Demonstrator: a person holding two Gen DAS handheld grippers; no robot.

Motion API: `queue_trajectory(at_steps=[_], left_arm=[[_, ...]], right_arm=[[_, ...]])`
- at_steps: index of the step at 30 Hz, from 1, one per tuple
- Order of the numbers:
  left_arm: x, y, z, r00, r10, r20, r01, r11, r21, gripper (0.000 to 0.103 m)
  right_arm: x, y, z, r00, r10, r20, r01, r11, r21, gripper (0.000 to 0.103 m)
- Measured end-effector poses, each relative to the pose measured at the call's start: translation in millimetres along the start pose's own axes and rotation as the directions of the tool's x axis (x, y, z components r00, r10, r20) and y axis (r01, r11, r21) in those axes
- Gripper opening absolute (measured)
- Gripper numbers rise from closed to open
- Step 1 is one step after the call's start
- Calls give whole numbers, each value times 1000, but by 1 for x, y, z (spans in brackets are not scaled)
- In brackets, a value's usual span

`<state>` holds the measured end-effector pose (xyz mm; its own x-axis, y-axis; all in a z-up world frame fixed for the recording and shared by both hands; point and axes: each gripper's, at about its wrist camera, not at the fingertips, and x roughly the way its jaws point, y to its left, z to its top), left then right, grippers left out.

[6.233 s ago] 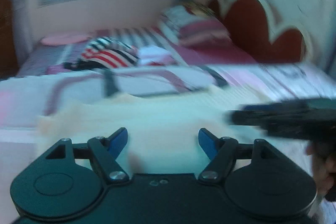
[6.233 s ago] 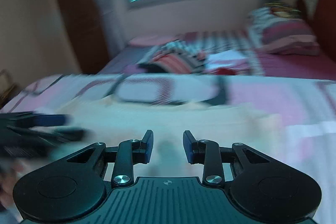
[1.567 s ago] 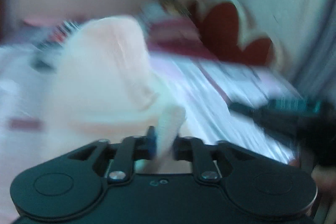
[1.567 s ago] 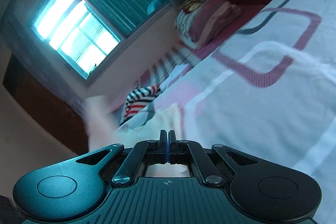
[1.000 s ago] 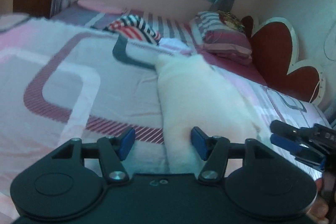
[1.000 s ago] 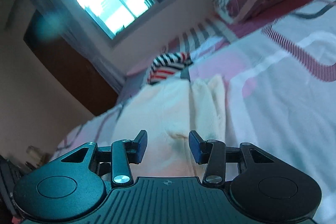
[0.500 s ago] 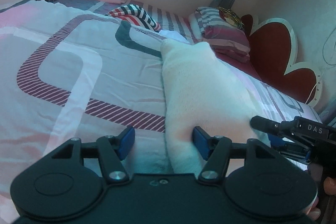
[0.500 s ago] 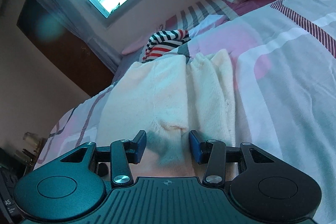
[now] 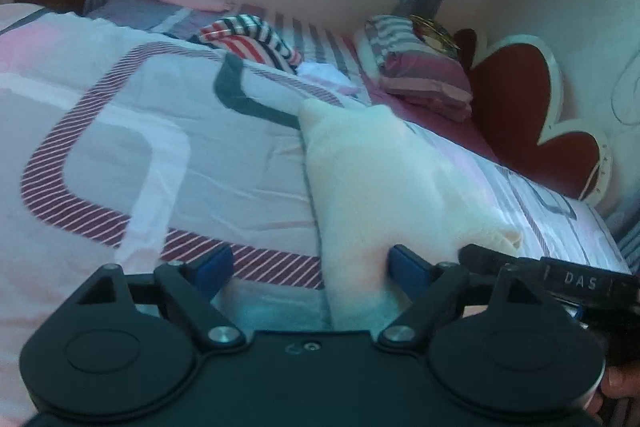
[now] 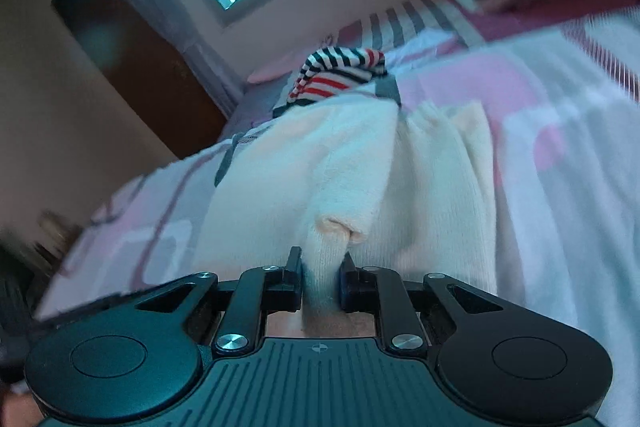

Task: Fold small clothes
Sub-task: 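Hold the folded sweater with the right tool and press it with the left tool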

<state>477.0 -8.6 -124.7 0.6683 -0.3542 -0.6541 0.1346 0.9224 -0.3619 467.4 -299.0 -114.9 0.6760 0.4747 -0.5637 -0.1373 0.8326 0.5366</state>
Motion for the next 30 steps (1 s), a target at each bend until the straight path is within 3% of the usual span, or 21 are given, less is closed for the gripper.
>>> queue_trajectory(at_steps=[3,7,10,12,25,28,30], left_arm=[[0,-14,3,1000,-9,1,9,999,52,76],[2,-39,5,1000,-16,-16,18,991,134,78],[15,-56,-1,999,8,-41,0,981,196,77],[17,-58,-5,999,12,-46,-2,978,209,77],[19,-48,-14,995,-6,-103,29,973,228,85],[9,-44,-20,994,-22,-107,46,973,227,82],[-1,-40,-28,993,-37,-110,61,972,225,81]], right_arm=[[-10,13,-4,998,-49,43,53,994,-92,14],[-39,14,-7,992,-67,108,80,989,-122,14],[-37,-11,-15,993,-94,78,97,995,-32,14],[-25,-26,-22,997,-67,28,65,997,40,14],[-41,-45,-24,999,-20,39,14,989,144,13],[-49,-46,-21,1000,12,15,-15,984,176,19],[-62,-43,-24,1000,-7,18,5,989,150,20]])
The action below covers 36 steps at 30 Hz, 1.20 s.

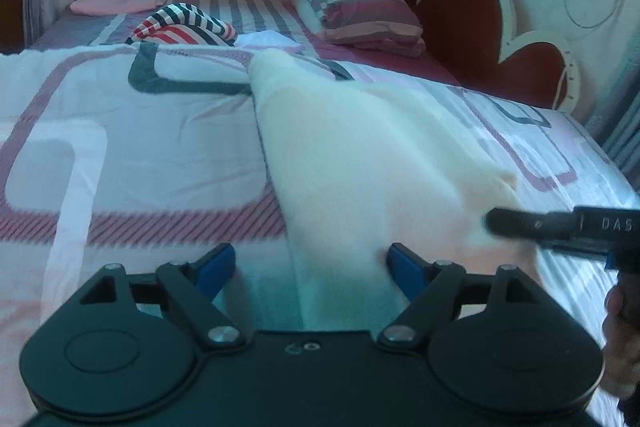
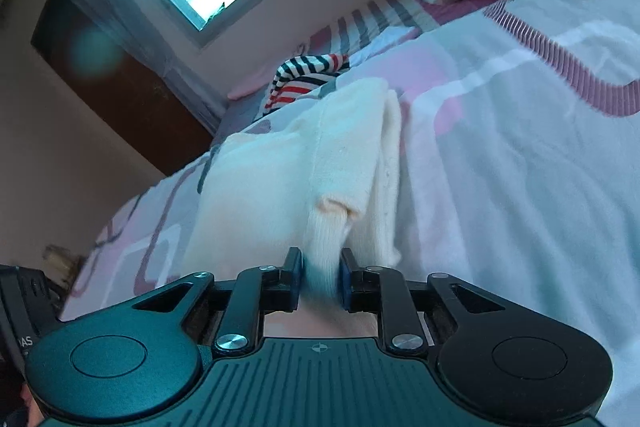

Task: Fold small clothes
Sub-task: 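Hold the folded sweater with the right tool and press it with the left tool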

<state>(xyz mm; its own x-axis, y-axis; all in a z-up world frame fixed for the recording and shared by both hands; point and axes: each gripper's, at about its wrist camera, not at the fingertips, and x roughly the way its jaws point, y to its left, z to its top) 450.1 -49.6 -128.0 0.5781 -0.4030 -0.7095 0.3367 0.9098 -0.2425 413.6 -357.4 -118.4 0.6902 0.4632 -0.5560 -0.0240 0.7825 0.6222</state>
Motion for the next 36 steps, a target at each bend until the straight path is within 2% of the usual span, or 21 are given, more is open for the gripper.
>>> queue_trajectory(at_steps=[2,4,10,11,12,18,20,21,23,24,25,27,28,29,31,32,33,34,35,36], left_arm=[[-9,2,-13,1000,0,-7,0,1000,3,82],[-17,0,-23,1000,13,1,-13,1000,16,82],[-29,-1,-34,1000,20,6,-20,1000,-20,82],[-29,-1,-34,1000,26,2,-26,1000,-12,82],[-29,-3,-34,999,32,-2,-32,999,1,82],[-32,-6,-37,999,40,-36,-39,998,48,84],[-37,-5,-32,999,32,-23,-31,998,63,78],[-41,-2,-27,1000,25,7,-26,998,57,77],[-49,6,-9,995,32,89,-35,999,29,76],[-49,10,2,992,38,122,-40,999,10,75],[-47,12,13,989,46,144,-46,999,-4,73],[-33,15,36,984,61,169,-55,998,-38,61],[-23,17,46,986,55,159,-47,997,-55,48],[-14,16,51,988,46,147,-36,997,-65,45],[6,13,58,993,13,118,-5,998,-66,47],[21,10,59,998,14,67,-11,999,-49,48],[34,7,57,1000,10,19,-10,999,-41,49],[43,8,53,1000,-2,-3,2,998,-62,55],[49,10,51,1000,-21,-18,19,996,-92,60],[52,10,52,999,-26,-27,23,994,-105,61]], right_arm=[[-21,-3,-9,999,-22,26,22,1000,2,21],[-36,-9,-21,1000,1,16,-2,999,34,21],[-46,-4,-44,1000,11,-22,-10,1000,19,20],[-44,-3,-46,1000,-3,-29,3,1000,16,13],[-44,0,-48,999,-15,-31,16,1000,7,1],[-59,2,-67,996,-70,-51,67,997,-46,1],[-57,4,-67,996,-76,-52,73,995,-73,1],[-61,8,-62,996,-87,-20,85,994,-75,3],[-74,15,-52,992,-100,71,107,989,-99,28],[-78,21,-43,987,-97,127,113,986,-126,28],[-76,27,-35,981,-109,162,133,980,-145,28],[-60,37,-15,976,-122,180,155,971,-183,28],[-51,41,-7,973,-122,195,161,967,-199,24],[-39,46,1,972,-127,197,171,960,-222,12],[-13,54,15,975,-140,172,183,945,-269,7],[0,56,18,976,-145,161,187,938,-292,7],[13,55,20,976,-168,139,204,925,-319,7],[25,51,18,972,-208,109,234,911,-340,7],[40,43,13,958,-280,60,282,888,-363,7],[41,35,8,956,-282,75,289,883,-371,7]])
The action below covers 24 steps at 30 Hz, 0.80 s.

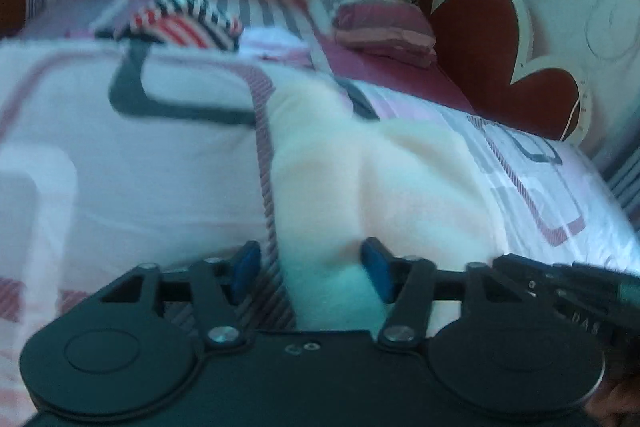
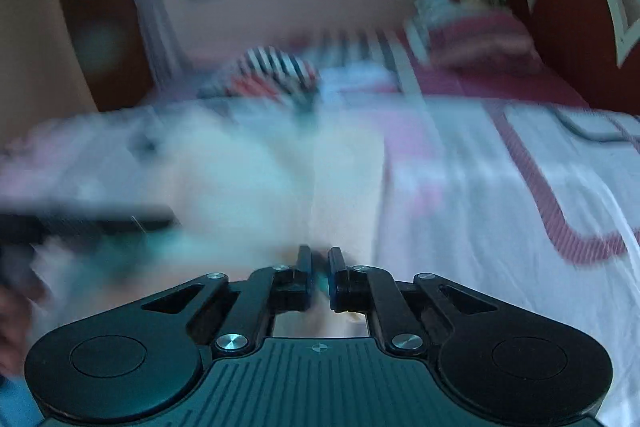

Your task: Fold small clothes

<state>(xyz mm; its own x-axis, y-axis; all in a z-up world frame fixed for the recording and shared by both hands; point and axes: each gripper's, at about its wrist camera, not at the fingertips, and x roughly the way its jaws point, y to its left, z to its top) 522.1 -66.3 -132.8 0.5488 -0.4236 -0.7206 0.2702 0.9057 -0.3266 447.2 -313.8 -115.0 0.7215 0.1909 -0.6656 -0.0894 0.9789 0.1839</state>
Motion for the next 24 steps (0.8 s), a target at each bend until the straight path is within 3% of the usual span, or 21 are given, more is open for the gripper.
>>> queue_trajectory(at_steps=[2,5,7,9,13,15,16,20,24], left_arm=[[2,-6,4,999,32,-4,-31,998,50,69],[-10,-5,9,999,48,16,-49,996,80,65],[-34,-5,14,989,78,123,-90,991,96,61],[-39,-12,24,986,35,162,-54,992,118,60],[-8,-36,35,996,26,81,-42,977,211,60],[17,-40,30,998,64,3,-63,972,226,64],[20,-42,28,997,72,11,-73,967,243,66],[9,-41,25,997,77,22,-80,966,248,63],[-28,-43,7,992,87,95,-111,954,277,58]], right_arm=[[-3,-7,-4,1000,0,-14,0,1000,23,8],[-5,-6,-1,1000,3,-18,-3,1000,-2,8],[-13,-8,6,999,14,31,-14,1000,17,8],[-15,-11,16,997,11,80,-13,1000,27,8],[10,-11,40,997,15,78,-19,999,46,8],[35,-13,41,1000,1,-3,-1,999,44,7],[44,-16,38,999,-12,-34,14,999,49,7],[37,-16,35,1000,-16,-16,17,999,33,8],[-3,-12,29,998,14,53,-17,999,49,8]])
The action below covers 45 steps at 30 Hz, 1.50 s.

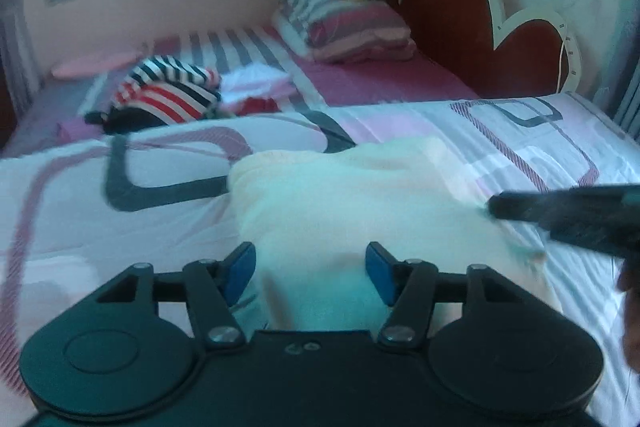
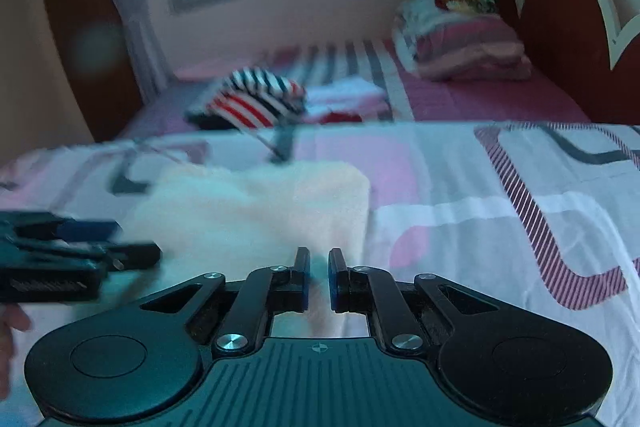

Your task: Fold small clothes

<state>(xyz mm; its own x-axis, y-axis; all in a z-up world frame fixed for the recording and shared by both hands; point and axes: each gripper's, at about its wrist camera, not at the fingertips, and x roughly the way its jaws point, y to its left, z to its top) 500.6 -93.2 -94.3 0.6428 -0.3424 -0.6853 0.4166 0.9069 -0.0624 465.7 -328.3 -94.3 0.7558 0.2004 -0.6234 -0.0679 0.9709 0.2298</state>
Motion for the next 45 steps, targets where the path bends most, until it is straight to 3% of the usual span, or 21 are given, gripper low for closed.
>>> queue_trajectory(at_steps=[2,4,7,10,13,20,24,30,34,40,42,43,45], left_arm=[[-9,-5,-13,1000,-8,-5,8,1000,11,59],[0,-10,-19,1000,11,-26,-10,1000,27,63],[6,-9,-16,999,17,-35,-17,1000,20,67],[-5,-12,-14,999,32,-32,-31,999,41,66],[-17,-18,-24,999,45,-30,-43,997,71,66],[-22,-26,-46,996,44,-75,-38,996,78,66],[-37,-31,-57,996,45,-80,-38,996,84,65],[-56,-42,-89,994,50,-96,-41,995,95,65],[-67,-42,-94,994,55,-91,-49,996,76,65],[-67,-39,-92,993,65,-101,-59,997,58,71],[-75,-36,-89,996,71,-47,-69,997,44,85],[-79,-34,-87,996,84,-7,-84,996,25,91],[-82,-25,-80,997,72,42,-71,997,-27,92]], right_arm=[[-19,4,-9,999,32,15,-31,999,-7,8],[-19,10,-22,999,40,-35,-41,999,-28,8],[-5,16,-32,999,-2,-50,-1,998,-56,8],[-15,15,-24,999,7,-49,-7,1000,-6,8],[-36,20,-28,999,21,-29,-22,999,-36,8],[-36,24,-54,993,15,-116,-18,999,-29,8],[-59,21,-64,994,42,-102,-39,999,31,8],[-81,29,-96,984,52,-170,-50,999,16,8],[-91,31,-104,988,42,-150,-40,999,21,8],[-85,33,-104,986,41,-164,-37,999,29,8],[-93,30,-98,990,48,-129,-42,998,51,8],[-97,26,-96,993,39,-111,-31,997,69,9],[-96,15,-89,995,15,-101,-3,993,119,48]])
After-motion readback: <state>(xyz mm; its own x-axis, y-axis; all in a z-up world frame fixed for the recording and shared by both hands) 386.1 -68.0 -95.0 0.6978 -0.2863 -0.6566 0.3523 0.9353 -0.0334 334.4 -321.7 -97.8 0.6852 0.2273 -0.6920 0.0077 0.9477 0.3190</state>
